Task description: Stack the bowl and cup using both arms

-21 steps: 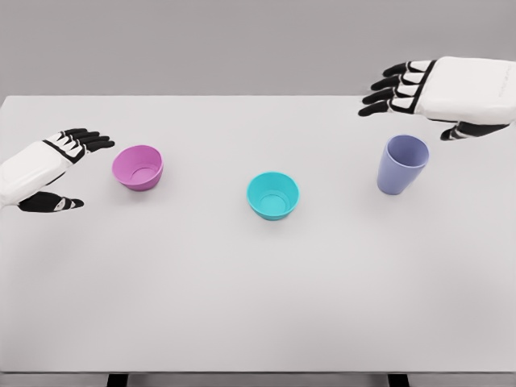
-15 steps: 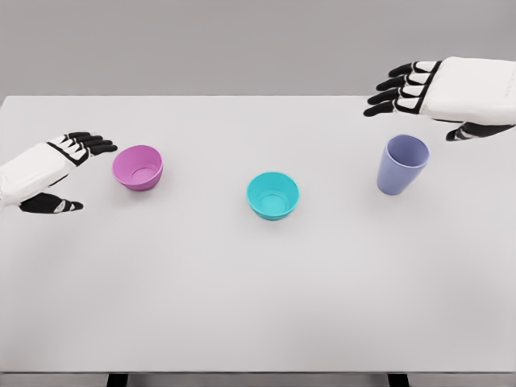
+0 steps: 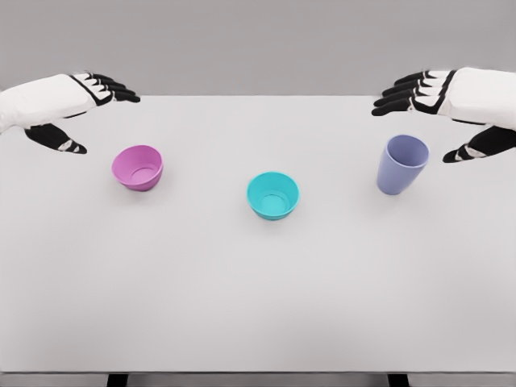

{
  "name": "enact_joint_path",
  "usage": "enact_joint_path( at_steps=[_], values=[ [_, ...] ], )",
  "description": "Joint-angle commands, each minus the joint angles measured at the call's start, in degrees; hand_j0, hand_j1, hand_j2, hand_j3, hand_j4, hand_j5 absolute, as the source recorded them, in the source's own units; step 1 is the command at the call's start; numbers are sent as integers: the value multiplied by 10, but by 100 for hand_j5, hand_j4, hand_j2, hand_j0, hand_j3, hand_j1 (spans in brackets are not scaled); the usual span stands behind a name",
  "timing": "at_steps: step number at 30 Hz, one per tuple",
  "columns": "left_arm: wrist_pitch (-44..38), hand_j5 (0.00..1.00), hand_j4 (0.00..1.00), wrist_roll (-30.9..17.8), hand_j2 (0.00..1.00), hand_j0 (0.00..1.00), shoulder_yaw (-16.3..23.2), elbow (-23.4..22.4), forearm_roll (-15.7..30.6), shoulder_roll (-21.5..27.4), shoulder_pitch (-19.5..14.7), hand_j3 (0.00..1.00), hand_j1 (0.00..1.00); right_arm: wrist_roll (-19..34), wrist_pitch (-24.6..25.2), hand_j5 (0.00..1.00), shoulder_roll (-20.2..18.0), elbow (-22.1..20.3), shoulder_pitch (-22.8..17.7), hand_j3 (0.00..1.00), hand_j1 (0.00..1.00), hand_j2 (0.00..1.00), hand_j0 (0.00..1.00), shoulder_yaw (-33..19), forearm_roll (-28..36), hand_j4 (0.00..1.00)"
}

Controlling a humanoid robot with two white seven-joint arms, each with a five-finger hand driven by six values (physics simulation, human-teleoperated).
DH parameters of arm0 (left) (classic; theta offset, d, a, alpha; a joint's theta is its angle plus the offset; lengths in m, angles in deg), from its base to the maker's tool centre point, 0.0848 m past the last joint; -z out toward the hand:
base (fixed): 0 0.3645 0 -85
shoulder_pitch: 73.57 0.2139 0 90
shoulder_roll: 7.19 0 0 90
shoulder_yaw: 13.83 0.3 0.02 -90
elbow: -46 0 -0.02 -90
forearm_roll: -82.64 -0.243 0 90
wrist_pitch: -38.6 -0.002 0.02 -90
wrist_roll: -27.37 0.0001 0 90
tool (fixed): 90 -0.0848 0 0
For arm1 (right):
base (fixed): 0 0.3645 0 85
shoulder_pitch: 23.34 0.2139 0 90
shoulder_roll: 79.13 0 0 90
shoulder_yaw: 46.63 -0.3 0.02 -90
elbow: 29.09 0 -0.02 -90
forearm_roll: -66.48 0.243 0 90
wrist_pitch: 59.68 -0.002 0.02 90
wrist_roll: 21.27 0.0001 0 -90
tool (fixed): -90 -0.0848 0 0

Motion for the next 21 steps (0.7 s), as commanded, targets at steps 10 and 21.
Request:
enact_joint_path(
  at_steps=[10, 21],
  values=[
    [0, 100, 100, -2, 100, 100, 156, -79, -8, -33, -42, 100, 100, 0, -2, 100, 58, -11, -101, 100, 100, 100, 100, -77, 10, 100],
    [-50, 98, 98, -2, 98, 98, 155, -64, -30, -66, -55, 98, 98, 0, -2, 100, 72, -14, -284, 100, 100, 100, 100, -223, -25, 100]
  ],
)
